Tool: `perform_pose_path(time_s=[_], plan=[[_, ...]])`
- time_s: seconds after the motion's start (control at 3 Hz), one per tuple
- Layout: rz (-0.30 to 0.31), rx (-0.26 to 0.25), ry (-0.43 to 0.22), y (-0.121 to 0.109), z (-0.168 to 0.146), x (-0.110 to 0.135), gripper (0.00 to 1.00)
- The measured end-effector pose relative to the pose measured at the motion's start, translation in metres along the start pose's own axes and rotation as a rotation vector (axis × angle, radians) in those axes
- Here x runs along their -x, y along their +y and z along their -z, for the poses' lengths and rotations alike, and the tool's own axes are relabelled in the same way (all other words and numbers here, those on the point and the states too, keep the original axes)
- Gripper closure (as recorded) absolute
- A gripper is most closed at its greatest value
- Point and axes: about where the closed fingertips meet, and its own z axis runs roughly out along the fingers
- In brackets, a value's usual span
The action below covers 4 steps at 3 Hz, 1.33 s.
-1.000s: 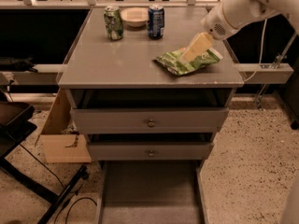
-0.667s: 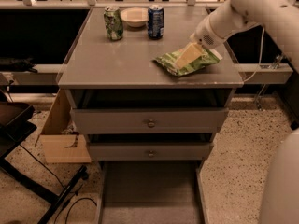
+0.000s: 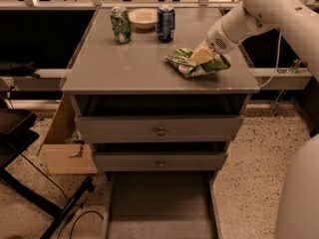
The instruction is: Place green jalapeno chip bag into bottom drawer
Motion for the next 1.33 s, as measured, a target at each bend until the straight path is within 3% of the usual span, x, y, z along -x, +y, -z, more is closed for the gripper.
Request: perform_pose_path(time_s=[0.33,0.67,1.0,1.33], plan=[[0.0,0.0,0.0,0.0,0.0,0.0,0.89],[0.036,-0.081,-0.002,0.01,0.068,-0.002,1.0],[0.07,-0.152,0.003,0.047,0.144,-0.019,1.0],[0.103,-0.172,-0.009,0.106,0.171,-0.075,1.0]])
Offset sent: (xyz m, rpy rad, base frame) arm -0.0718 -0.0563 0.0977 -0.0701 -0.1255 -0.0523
